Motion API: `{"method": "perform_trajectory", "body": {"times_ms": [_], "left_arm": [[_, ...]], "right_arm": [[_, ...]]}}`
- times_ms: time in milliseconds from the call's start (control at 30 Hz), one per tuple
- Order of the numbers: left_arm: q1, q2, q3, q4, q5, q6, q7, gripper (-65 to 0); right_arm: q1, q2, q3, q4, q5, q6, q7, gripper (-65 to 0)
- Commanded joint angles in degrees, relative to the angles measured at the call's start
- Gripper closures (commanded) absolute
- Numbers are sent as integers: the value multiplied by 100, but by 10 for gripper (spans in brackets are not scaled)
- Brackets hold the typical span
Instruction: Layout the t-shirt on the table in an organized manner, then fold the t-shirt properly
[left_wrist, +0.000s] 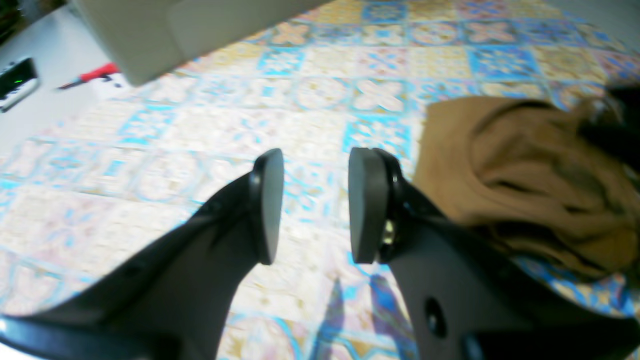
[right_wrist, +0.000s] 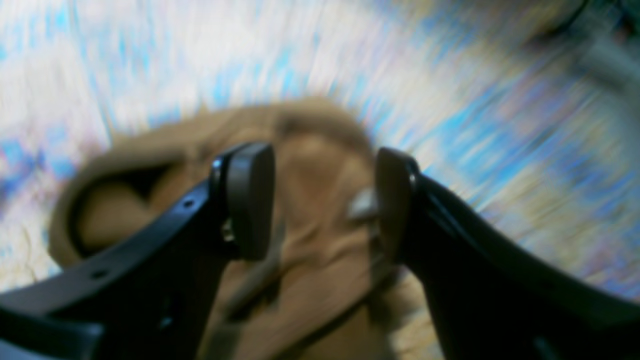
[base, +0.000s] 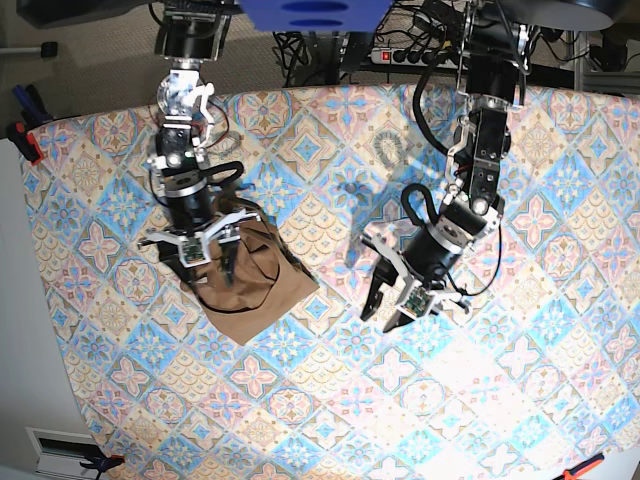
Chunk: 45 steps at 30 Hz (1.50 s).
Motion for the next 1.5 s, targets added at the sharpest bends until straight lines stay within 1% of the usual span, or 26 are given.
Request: {"method": "perform_trajectory", "body": {"times_ms": [0, 133, 233, 267, 300, 333, 367, 400, 433, 533, 600, 633, 700, 767, 867, 900, 1033, 1100, 1233, 1333, 1367, 1467], "left_arm": [[-121, -12, -33, 117, -52, 41, -156, -201], [195, -12, -262, 504, -52, 41, -156, -200], [564, -12, -411, 856, -52, 6, -147, -197], [696, -12, -473, 944, -52, 6, -147, -184], [819, -12, -525, 1014, -25, 6, -147, -161], [977, -12, -613, 1093, 54, 6, -147, -121], [1109, -12, -675, 1146, 151, 6, -147, -79], [1232, -12, -754, 1190, 247, 6, -147, -20], [1364, 6, -807, 1216, 309, 6, -156, 0], [1742, 6, -956, 1366, 388, 6, -182, 0], [1901, 6, -1009, 1436, 449, 6, -173, 0], [1962, 6, -1044, 1445, 511, 6, -164, 0], [2120, 6, -1115, 1480, 625, 6, -182, 0], [2287, 6, -1123, 1568, 766, 6, -182, 0], [2613, 6, -1115, 1744, 959, 6, -191, 0], [2727, 6, -1115, 1753, 1012, 6, -200, 0], [3052, 23, -1115, 1753, 1082, 6, -200, 0], [3219, 23, -1115, 1761, 1082, 6, -208, 0], [3492, 23, -1115, 1770, 1074, 6, -208, 0], [3720, 23, -1115, 1770, 1074, 6, -252, 0], [3808, 23, -1123, 1770, 1074, 6, -375, 0], [4125, 23, -1123, 1770, 1082, 6, -780, 0]], "right_arm": [[58, 10, 5, 341, 43, -17, -30, -312], [-82, 10, 5, 1167, 43, -17, -522, -312], [-548, 10, 5, 1422, 43, -17, -627, -312], [-724, 10, 14, 1449, 43, -26, -627, -312], [-882, 10, 67, 1466, 43, -26, -627, -312], [-1049, 10, 164, 1475, 43, -26, -627, -312], [-1190, 10, 252, 1484, 43, -26, -619, -312], [-1331, -7, 348, 1484, 43, -26, -619, -311], [-1445, -16, 454, 1484, 52, -26, -619, -311], [-1753, -60, 744, 1493, 52, -26, -584, -311], [-1885, -166, 876, 1501, 52, -26, -399, -308], [-1972, -253, 999, 1510, 61, -26, -249, -296], [-2122, -412, 1227, 1537, 61, -26, 76, -238], [-2245, -526, 1421, 1537, 61, -26, 375, -153], [-2342, -535, 1614, 1537, 61, -26, 691, -29], [-2412, -544, 1676, 1537, 61, -26, 770, 0], [-2746, -544, 1887, 1537, 79, -43, 937, 0], [-2887, -544, 2001, 1537, 202, -52, 1008, 0], [-3291, -544, 2370, 1537, 1063, -52, 1087, 0], [-3414, -544, 2775, 1510, 1714, -52, 1087, 0], [-3414, -544, 2907, 1493, 1854, -52, 1069, 0], [-3502, -552, 3135, 1440, 1890, -52, 1060, 0]]}}
